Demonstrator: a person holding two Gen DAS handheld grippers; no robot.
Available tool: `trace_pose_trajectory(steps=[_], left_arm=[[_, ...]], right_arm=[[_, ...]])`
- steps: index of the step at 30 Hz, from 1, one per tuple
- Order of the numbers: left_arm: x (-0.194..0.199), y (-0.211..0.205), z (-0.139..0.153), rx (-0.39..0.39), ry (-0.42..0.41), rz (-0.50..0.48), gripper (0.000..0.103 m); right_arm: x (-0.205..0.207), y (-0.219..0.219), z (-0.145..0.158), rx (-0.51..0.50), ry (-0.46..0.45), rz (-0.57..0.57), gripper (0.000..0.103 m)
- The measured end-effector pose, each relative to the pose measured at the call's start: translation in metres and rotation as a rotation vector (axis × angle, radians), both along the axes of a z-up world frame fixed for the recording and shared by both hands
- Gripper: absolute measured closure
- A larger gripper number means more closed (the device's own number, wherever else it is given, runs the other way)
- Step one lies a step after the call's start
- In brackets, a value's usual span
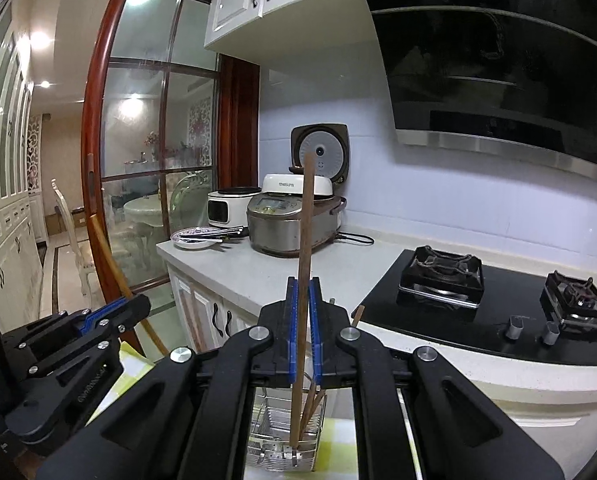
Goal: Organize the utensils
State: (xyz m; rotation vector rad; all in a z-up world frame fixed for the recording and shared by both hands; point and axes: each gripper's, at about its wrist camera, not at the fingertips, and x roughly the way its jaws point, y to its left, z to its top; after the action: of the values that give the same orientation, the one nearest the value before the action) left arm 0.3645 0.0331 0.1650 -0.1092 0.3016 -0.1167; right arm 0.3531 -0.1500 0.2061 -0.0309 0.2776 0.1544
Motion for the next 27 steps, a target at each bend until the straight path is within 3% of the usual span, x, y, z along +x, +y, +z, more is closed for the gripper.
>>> trace_pose_trajectory(steps=[17,24,27], left_arm=[[0.018,-0.001,-0.022,-0.019,0.046,-0.015,0.096],[0.030,-0.006,-0.031,-0.028,0.073,-0.037,0.096],[0.036,-0.006,-0.037,-0.034,0.094,-0.046,0.096]], right_arm=[[0.022,-0.010,-0.009,0.030,0.000,-0.018,0.096],[0.037,-0.028,-0.051,0.050,0.128,-0.050,0.095],[0.044,-0.040,-0.070,0.099,0.212,-0.057,0.088]])
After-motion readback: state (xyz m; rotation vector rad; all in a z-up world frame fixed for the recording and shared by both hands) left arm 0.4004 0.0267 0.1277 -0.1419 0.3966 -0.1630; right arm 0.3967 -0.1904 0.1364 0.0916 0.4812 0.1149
